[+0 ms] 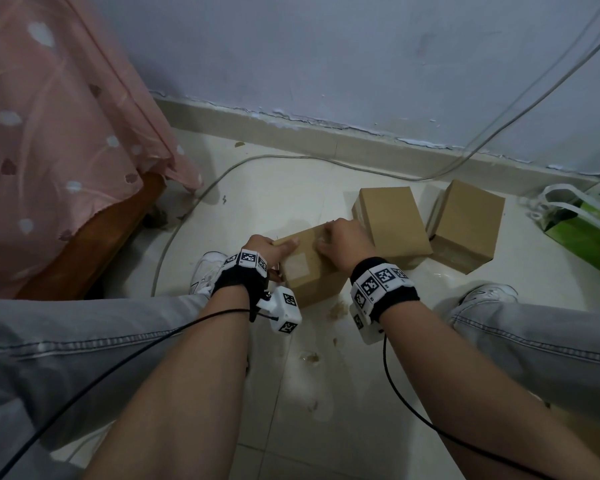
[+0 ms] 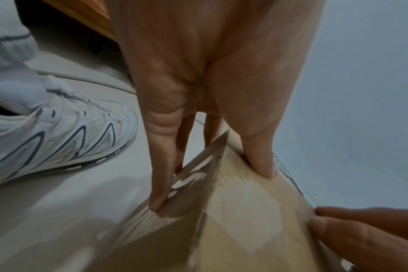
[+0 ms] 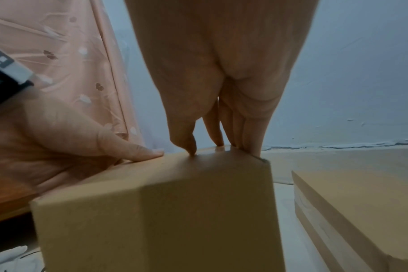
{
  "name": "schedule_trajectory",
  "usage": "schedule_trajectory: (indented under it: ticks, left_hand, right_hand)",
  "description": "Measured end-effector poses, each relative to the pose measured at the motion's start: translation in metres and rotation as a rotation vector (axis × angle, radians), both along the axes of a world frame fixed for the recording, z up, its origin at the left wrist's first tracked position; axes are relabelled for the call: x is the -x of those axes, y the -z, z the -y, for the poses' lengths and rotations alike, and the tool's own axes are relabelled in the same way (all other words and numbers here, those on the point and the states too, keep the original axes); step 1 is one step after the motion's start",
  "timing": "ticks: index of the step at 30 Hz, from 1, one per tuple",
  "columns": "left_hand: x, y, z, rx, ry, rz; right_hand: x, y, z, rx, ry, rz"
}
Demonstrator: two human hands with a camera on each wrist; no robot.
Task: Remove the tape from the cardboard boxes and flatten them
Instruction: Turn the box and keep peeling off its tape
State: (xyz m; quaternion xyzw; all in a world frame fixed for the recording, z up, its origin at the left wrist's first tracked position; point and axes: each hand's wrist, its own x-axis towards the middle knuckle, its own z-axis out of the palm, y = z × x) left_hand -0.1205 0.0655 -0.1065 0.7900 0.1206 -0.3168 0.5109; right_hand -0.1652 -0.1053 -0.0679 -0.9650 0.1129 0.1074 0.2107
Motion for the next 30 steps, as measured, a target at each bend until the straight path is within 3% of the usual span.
schedule_trajectory:
  ticks: [14, 25, 30]
  left_hand:
    - [0.002, -0.001, -0.001, 0.049, -0.052, -0.017]
    - [0.002, 0.002, -0.002, 0.031, -0.03, 0.002]
    - [0.001, 0.006, -0.003, 0.017, -0.035, 0.012]
  right_hand:
    - [0.006, 0.003, 0.002, -0.064, 0.088, 0.111]
    - [0.008, -0.002, -0.012, 0.001, 0.123, 0.087]
    - [0.01, -0.008, -0.002, -0.112, 0.17, 0.096]
